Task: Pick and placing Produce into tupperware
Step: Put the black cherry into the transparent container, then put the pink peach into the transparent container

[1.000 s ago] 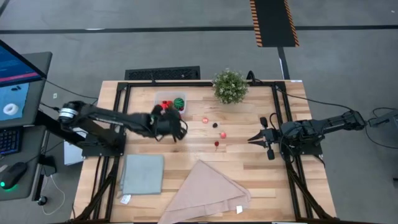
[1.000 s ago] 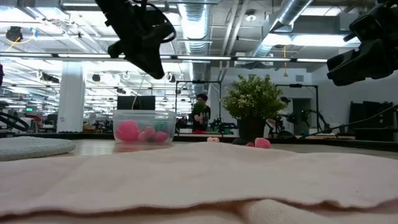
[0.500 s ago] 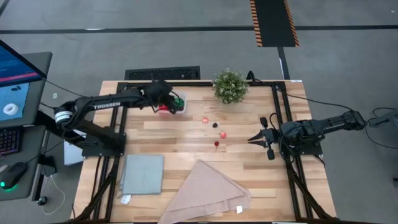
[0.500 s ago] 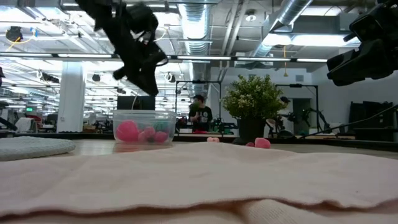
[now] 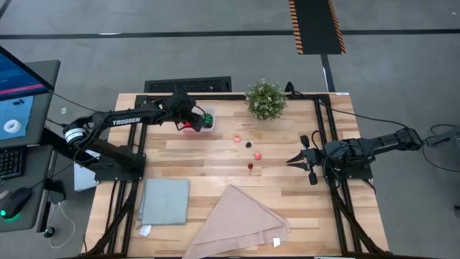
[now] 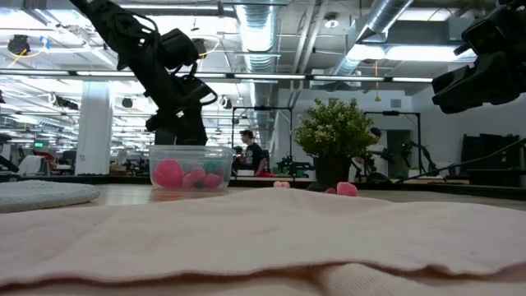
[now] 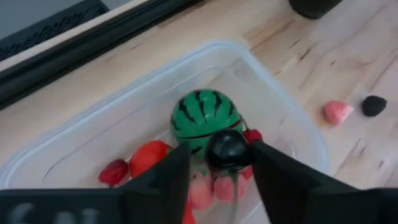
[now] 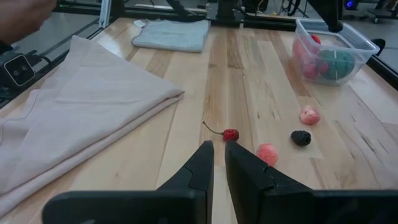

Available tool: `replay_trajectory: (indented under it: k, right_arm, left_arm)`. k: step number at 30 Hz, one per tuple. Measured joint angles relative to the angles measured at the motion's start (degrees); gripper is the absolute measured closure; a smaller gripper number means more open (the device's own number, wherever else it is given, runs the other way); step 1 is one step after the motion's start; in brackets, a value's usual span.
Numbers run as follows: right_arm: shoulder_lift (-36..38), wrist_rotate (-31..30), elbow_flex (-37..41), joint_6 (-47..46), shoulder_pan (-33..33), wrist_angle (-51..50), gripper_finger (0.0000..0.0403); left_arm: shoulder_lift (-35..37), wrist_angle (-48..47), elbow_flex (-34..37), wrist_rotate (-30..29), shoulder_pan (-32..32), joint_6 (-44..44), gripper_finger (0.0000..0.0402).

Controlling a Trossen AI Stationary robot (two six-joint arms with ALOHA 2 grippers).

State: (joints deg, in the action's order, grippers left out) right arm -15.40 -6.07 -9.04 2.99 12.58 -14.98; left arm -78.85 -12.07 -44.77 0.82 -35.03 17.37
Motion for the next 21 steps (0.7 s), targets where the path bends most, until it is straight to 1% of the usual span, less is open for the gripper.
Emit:
replay_trajectory:
  k: [4, 7, 11, 14, 18, 21]
  right_arm:
    - [0.0, 0.0, 0.0, 0.02, 0.0, 0.01, 0.0339]
    - [0.0, 0.0, 0.0, 0.01, 0.0, 0.01, 0.0339]
    - [0.0, 0.0, 0.0, -0.01, 0.0, -0.01, 0.0339]
    - [0.0, 0.0, 0.0, 0.0, 0.01, -0.01, 0.0339]
    - [-0.02, 0.0, 0.0, 0.0, 0.02, -0.01, 0.0339]
    - [0.0, 0.0, 0.0, 0.01, 0.02, 0.01, 0.0339]
  left_arm:
    - [0.0, 1.4, 0.0, 1.21, 0.24, 0.1, 0.016]
    - [0.0, 2.87, 0.0, 1.5, 1.16, -0.07, 0.0134]
    - [0.0, 3.61, -1.63, 1.19, 3.95, -2.59, 0.0124]
    - [0.0, 3.3, -3.2, -1.0, 7.69, -6.29, 0.0123]
    - [0.0, 2.77, -4.58, -5.05, 12.13, -7.67, 0.0123]
    - [-0.02, 2.49, -4.78, -5.59, 14.33, -10.74, 0.0123]
